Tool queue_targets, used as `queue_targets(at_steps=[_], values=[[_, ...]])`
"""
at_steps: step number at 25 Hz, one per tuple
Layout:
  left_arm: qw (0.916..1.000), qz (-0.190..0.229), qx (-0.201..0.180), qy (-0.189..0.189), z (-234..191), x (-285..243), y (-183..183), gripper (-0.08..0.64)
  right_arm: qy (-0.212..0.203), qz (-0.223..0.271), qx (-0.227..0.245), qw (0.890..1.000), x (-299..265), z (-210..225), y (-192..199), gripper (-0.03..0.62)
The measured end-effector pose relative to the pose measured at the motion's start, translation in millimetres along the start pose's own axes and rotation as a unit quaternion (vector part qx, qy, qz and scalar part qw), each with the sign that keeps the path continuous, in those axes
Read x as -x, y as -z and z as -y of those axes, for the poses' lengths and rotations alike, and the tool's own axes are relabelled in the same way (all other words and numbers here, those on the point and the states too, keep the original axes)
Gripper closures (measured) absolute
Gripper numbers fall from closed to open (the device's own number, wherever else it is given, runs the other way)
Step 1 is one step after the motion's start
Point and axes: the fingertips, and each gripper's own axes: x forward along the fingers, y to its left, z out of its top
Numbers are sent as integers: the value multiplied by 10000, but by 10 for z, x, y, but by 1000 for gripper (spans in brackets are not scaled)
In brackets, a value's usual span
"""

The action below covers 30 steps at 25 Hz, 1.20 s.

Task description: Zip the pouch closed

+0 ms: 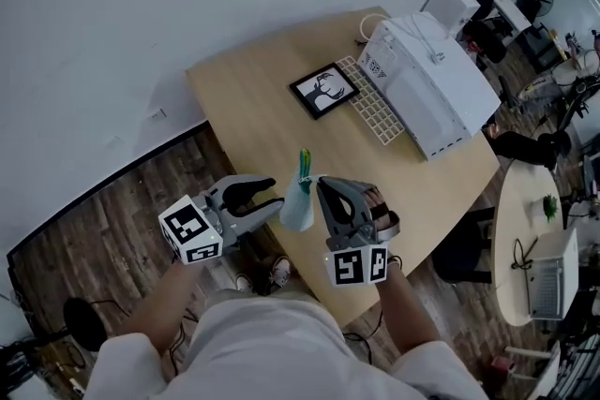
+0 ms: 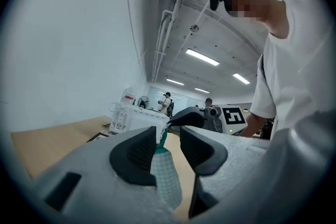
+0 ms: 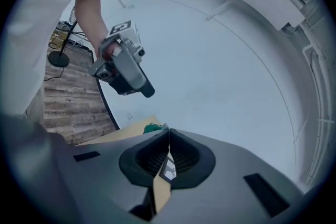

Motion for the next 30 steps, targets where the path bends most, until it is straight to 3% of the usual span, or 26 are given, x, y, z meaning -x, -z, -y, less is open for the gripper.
queue_targets(at_steps=[7,13,18,22,30], values=[[9967,-236,-285,716,175,-153,-313,408,141,419,207,9988,229,182,-446,586],[9914,-340,82,1265,328,-171,-417,420,127,599,438,9972,358,181,-692,586],[9869,-513,223,1512,392,-178,-385,480,140,615,469,9969,406,162,-738,586],[9844,-635,155,1631,432,-184,-344,492,157,551,491,9971,423,155,-723,586],[9774,-612,462,1969,548,-113,-385,502,159,513,557,9970,577,96,-737,588]])
